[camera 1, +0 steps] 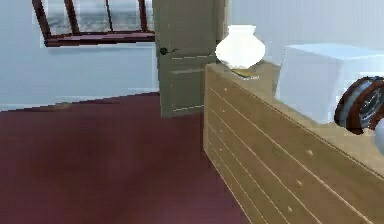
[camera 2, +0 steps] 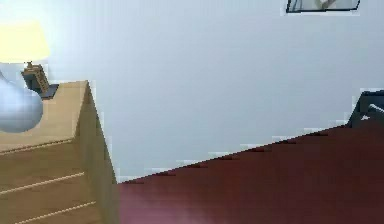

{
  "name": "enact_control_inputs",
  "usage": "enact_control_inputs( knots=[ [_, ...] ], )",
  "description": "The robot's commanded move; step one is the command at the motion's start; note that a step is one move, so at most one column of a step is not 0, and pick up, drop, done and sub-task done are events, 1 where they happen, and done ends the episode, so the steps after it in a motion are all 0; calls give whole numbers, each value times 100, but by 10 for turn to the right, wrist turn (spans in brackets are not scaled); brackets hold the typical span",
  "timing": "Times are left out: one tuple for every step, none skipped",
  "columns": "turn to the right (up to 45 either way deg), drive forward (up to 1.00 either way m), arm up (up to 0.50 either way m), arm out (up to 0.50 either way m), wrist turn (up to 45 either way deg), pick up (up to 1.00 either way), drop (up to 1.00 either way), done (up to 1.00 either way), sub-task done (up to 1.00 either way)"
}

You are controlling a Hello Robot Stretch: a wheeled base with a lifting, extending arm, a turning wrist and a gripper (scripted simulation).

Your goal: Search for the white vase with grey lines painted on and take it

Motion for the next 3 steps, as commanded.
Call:
enact_control_inputs(
  knots=[
    [0, 65, 0, 0, 0, 0, 0, 0, 0],
    [-450, 0, 0, 0, 0, 0, 0, 0, 0],
    [-240, 0, 0, 0, 0, 0, 0, 0, 0]
  ],
)
